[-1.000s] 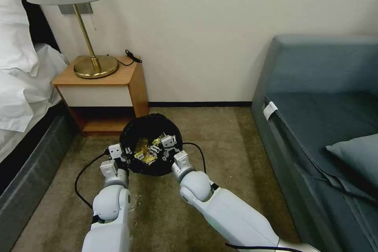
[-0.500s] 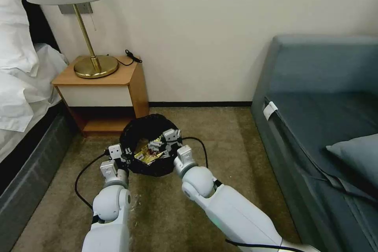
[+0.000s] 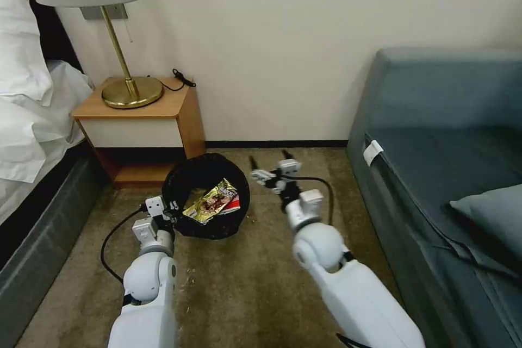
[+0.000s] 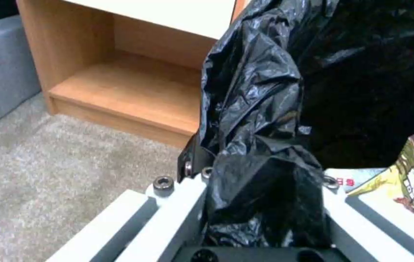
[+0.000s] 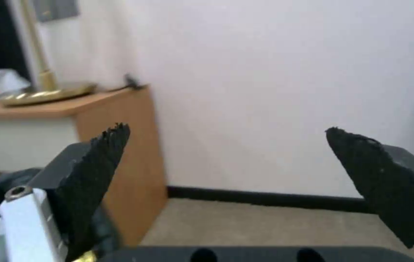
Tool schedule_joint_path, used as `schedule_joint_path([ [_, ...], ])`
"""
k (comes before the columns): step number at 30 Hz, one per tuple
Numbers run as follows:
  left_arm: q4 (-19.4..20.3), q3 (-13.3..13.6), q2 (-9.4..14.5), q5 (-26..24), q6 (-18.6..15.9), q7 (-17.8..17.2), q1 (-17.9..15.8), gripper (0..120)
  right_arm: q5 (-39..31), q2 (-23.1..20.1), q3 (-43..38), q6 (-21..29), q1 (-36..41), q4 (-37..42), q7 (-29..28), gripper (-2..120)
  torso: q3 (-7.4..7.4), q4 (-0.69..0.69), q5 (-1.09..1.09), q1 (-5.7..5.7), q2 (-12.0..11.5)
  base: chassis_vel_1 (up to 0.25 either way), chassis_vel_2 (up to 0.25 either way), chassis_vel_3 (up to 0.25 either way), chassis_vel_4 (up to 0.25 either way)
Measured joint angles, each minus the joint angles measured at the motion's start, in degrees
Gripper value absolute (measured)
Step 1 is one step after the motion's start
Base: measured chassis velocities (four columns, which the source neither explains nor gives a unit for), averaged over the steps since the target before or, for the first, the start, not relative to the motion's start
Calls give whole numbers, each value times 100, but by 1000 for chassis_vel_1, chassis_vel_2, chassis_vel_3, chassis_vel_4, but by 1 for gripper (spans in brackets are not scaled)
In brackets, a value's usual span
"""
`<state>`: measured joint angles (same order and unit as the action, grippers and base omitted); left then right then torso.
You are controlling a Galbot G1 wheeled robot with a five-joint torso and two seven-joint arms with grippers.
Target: Pick up the trash bin, then pick up the garbage on the floor and place it into the trash bin.
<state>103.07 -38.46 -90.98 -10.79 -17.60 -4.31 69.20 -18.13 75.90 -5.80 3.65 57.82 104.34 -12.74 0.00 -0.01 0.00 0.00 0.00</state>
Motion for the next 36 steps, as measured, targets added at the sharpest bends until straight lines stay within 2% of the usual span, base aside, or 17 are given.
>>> schedule_joint_path([
  [9, 28, -61, 24, -190, -82, -19, -20, 2, 215, 129, -591, -210, 412, 73, -51, 100, 0, 0, 0, 0, 0, 0, 0, 0, 0],
  [14, -175, -155, 49, -267, -88, -34, -41, 2, 457, 174, -843, -598, 727, -95, -20, 100, 0, 1, 0, 0, 0, 0, 0, 0, 0],
  [22, -287, -201, 70, -435, -93, -80, -98, 2, 577, 190, -941, -769, 942, -164, 36, 100, 0, 0, 0, 0, 0, 0, 0, 0, 0],
  [24, -321, -219, 70, -512, -95, -112, -125, 2, 616, 202, -952, -816, 979, -181, 51, 100, 0, 1, 0, 0, 0, 0, 0, 0, 0],
  [26, -367, -250, 101, -800, -170, -235, -170, 2, 647, 233, -959, -885, 1061, -202, 117, 100, 0, 1, 0, 0, 0, 0, 0, 0, 0],
  [36, -570, -312, 144, -1208, -309, -569, -279, 2, 834, 251, -879, -1032, 1113, -286, 258, 100, 0, 1, 0, 0, 0, 0, 0, 0, 0],
])
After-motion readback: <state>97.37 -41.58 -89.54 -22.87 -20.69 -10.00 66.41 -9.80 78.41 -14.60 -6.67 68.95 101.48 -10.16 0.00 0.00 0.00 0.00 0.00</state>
